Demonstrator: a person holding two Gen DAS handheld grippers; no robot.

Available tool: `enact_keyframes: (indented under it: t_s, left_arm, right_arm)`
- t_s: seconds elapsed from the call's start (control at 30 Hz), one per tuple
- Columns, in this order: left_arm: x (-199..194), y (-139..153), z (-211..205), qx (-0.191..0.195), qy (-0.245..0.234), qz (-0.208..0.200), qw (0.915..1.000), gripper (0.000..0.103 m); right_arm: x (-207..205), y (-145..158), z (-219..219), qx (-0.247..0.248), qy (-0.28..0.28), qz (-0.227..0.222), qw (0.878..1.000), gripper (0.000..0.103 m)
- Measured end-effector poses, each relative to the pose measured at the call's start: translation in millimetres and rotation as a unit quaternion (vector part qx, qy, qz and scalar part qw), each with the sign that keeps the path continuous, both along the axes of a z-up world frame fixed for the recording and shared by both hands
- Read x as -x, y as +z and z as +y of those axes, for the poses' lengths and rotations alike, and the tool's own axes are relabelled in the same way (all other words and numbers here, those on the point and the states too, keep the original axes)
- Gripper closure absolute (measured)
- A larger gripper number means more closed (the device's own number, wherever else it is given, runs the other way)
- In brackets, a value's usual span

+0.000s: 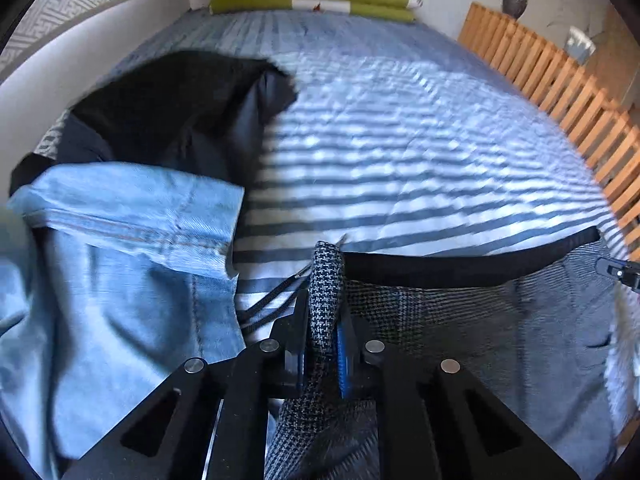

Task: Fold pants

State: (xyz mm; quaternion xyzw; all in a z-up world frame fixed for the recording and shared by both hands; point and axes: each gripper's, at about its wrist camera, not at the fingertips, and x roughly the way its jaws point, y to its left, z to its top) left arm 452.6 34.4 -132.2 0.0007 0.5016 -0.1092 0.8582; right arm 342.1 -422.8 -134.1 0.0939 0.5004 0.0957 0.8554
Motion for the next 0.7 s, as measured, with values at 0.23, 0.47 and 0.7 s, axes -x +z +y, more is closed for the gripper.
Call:
enact_keyframes:
  t_s: [0.23, 0.47, 0.7]
  left_arm:
    - [6.7, 72.4, -16.1, 0.024, -0.009, -0.062, 0.9977, 0.083]
    - [25.2, 102.8, -17.0, 0.000, 0.017, -0.068, 0.9976, 0.040]
    - [143.0, 109.0, 12.7, -0.022, -0.008, -0.047, 0.9986, 0.038]
  right_arm:
    - [11.5, 65.0, -18.6, 0.019, -0.016, -0.067, 0.997, 0.086]
    - [5.7, 43.2, -41.1, 0.097, -0.056, 0.010, 0.994, 0.072]
    - [114.9, 45.6, -36.6, 0.084, -0.008, 0.049, 0.995, 0.067]
